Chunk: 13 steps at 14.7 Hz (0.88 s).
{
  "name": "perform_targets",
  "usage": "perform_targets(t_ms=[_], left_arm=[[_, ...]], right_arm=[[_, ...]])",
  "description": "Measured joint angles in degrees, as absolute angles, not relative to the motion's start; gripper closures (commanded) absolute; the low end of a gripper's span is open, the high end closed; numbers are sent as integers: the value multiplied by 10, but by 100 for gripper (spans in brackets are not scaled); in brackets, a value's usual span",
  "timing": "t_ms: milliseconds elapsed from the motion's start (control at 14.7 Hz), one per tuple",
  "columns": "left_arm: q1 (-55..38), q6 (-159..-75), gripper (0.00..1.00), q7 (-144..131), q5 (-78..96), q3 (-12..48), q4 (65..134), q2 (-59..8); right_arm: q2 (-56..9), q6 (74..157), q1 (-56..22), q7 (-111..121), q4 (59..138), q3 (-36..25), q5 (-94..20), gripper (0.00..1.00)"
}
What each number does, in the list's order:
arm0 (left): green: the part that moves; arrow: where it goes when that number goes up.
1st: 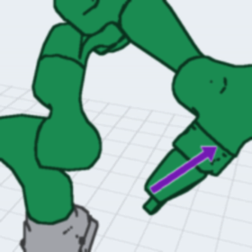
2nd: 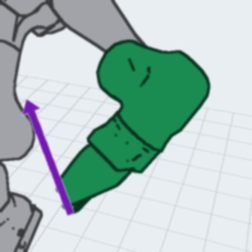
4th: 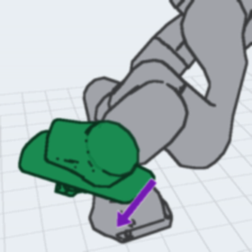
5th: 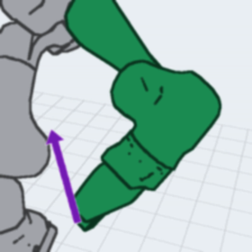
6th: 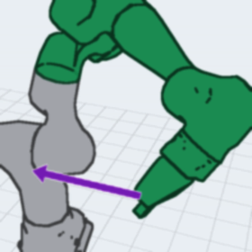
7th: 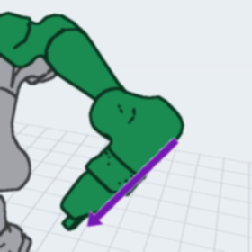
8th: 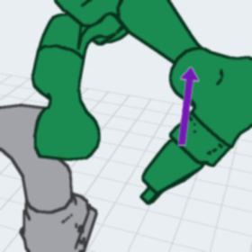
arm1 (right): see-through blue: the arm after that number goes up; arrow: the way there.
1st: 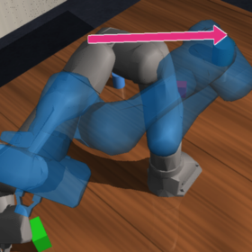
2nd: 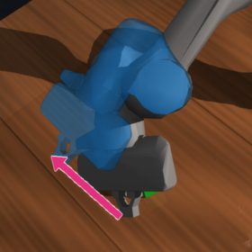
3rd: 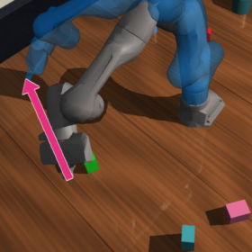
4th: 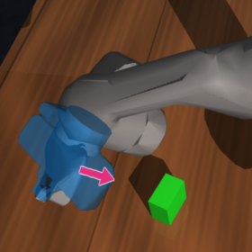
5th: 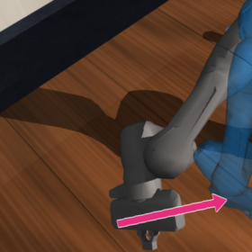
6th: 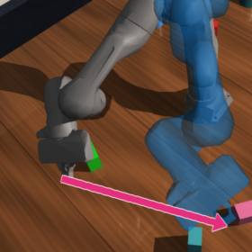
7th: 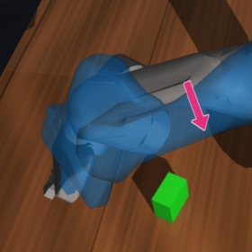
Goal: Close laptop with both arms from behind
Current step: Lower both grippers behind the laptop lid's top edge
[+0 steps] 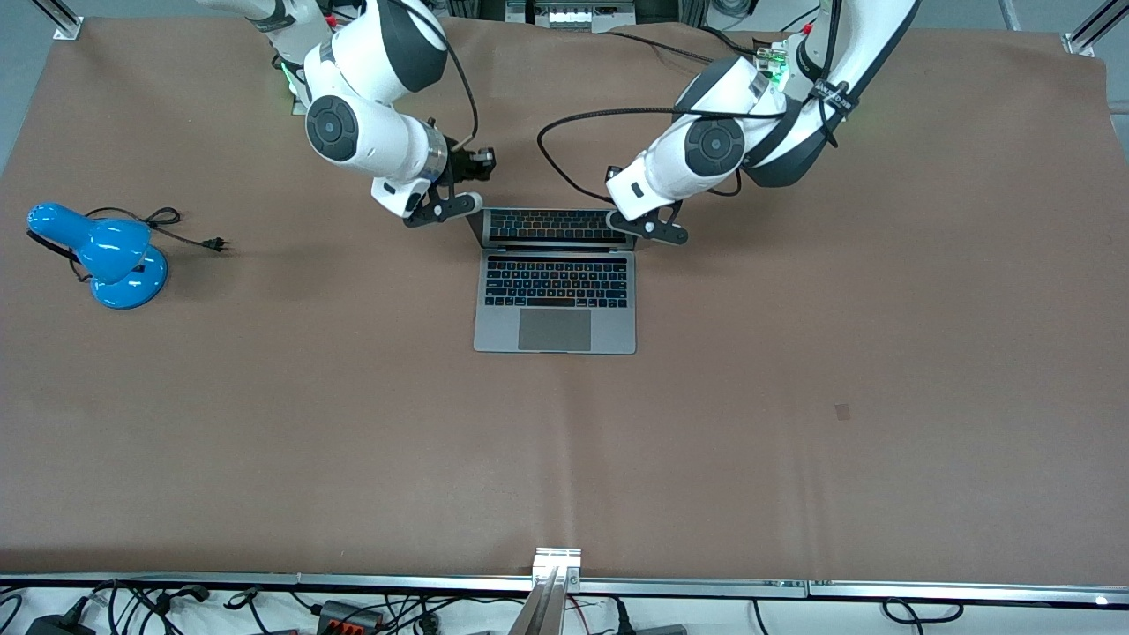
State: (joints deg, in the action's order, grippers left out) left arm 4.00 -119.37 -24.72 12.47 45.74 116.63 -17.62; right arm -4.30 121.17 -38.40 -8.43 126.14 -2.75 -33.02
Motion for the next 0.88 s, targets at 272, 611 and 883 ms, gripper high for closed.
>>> perform_targets(t_ms=[272, 611, 883], left_arm=[[40, -1194, 100, -277, 82, 457, 1139, -204], [40, -1194, 100, -308, 18, 456, 1088, -258], [41, -1194, 100, -314, -5, 444, 1049, -295]], right_arm=[[-45, 1258, -383, -84, 1260, -34, -330, 100], [-68, 1309, -381, -85, 1246, -37, -330, 100], [-97, 1311, -364, -85, 1208, -41, -330, 100]])
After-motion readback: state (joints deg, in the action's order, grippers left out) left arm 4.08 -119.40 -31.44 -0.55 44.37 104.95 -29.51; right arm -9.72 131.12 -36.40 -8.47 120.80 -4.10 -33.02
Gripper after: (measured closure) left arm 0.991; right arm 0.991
